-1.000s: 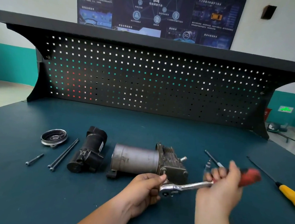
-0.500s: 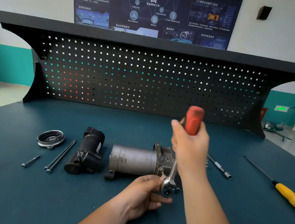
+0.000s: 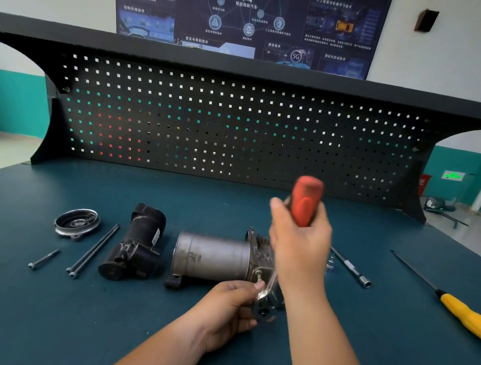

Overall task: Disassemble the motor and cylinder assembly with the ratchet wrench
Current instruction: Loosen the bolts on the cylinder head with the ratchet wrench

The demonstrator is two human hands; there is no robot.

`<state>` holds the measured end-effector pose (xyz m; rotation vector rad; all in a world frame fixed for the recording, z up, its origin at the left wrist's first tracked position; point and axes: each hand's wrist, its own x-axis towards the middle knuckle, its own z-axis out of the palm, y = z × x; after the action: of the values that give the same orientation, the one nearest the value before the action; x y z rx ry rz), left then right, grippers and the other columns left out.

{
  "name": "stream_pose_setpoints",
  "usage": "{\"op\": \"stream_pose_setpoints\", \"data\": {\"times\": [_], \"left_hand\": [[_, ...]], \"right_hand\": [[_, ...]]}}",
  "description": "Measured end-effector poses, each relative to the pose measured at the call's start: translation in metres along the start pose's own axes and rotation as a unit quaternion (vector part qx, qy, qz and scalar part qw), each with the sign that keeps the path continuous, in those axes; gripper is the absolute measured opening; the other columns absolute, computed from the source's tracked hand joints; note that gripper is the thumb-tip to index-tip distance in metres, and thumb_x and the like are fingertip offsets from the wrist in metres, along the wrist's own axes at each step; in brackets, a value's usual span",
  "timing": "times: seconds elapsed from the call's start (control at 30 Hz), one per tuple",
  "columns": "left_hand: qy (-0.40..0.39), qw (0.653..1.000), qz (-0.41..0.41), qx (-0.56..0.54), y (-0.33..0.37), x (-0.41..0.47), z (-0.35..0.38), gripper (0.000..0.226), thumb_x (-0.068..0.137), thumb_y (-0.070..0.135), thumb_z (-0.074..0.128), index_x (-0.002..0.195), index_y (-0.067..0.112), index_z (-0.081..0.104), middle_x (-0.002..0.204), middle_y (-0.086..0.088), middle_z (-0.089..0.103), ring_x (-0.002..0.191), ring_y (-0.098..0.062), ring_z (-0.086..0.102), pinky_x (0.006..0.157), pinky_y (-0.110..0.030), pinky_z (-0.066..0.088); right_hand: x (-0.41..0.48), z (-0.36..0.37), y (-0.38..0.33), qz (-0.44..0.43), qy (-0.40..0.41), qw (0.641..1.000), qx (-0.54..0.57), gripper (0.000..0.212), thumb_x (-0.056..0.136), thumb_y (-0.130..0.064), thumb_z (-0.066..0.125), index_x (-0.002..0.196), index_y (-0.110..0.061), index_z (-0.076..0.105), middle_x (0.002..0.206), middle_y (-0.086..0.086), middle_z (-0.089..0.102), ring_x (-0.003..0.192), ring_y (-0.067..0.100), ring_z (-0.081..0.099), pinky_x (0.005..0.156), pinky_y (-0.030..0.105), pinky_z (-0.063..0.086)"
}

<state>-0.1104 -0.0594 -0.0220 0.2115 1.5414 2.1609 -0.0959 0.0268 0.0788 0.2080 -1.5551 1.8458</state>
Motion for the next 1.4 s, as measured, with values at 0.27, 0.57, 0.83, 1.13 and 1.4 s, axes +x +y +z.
{"op": "stream_pose_setpoints", "data": {"times": [0.27, 0.57, 0.83, 1.13, 1.4], "left_hand": [[-0.007, 1.000, 0.016, 0.003, 0.001, -0.001, 0.001, 0.022, 0.070, 0.032, 0.064, 0.059, 0.015, 0.072, 0.061, -0.001, 0.067, 0.047, -0.010, 0.063, 0.037, -0.013, 0.037], [0.008, 1.000, 0.001, 0.006, -0.001, 0.001, -0.001, 0.022, 0.087, 0.026, 0.060, 0.069, 0.015, 0.066, 0.063, -0.001, 0.066, 0.047, -0.010, 0.062, 0.040, -0.015, 0.042], [0.022, 0.999, -0.022, -0.012, -0.001, 0.005, -0.002, 0.018, 0.084, 0.026, 0.063, 0.072, 0.015, 0.055, 0.067, -0.002, 0.053, 0.047, -0.007, 0.054, 0.045, -0.017, 0.046], [0.003, 1.000, -0.014, 0.003, 0.000, 0.002, -0.003, 0.011, 0.095, 0.014, 0.054, 0.091, 0.008, 0.062, 0.083, -0.009, 0.068, 0.078, -0.022, 0.062, 0.084, -0.039, 0.051], [0.029, 0.999, 0.027, 0.008, -0.001, 0.003, -0.001, 0.024, 0.071, 0.031, 0.068, 0.054, 0.016, 0.061, 0.058, 0.001, 0.058, 0.048, -0.006, 0.050, 0.043, -0.015, 0.040]], "right_hand": [[0.003, -0.061, 0.025, 0.138, 0.271, 0.919, 0.251, 0.025, 0.094, -0.012, 0.049, 0.075, -0.021, 0.037, 0.043, -0.013, 0.036, 0.036, 0.003, 0.031, 0.036, 0.016, 0.024], [0.000, -0.052, 0.021, 0.092, 0.279, 0.930, 0.222, 0.024, 0.089, -0.003, 0.046, 0.076, -0.021, 0.037, 0.045, -0.013, 0.037, 0.038, 0.004, 0.033, 0.037, 0.017, 0.026], [0.001, 0.011, 0.001, -0.072, -0.077, 0.988, -0.109, 0.021, 0.072, -0.008, 0.061, 0.069, -0.024, 0.048, 0.054, -0.011, 0.039, 0.049, 0.008, 0.034, 0.051, 0.024, 0.034], [-0.008, 0.027, 0.004, -0.109, -0.134, 0.976, -0.135, 0.026, 0.071, -0.013, 0.057, 0.063, -0.028, 0.037, 0.051, -0.012, 0.035, 0.048, 0.005, 0.029, 0.046, 0.015, 0.026], [0.007, -0.013, 0.004, 0.039, 0.100, 0.990, 0.093, 0.030, 0.084, 0.004, 0.055, 0.074, -0.023, 0.046, 0.049, -0.010, 0.040, 0.039, 0.005, 0.033, 0.037, 0.018, 0.028]]}}
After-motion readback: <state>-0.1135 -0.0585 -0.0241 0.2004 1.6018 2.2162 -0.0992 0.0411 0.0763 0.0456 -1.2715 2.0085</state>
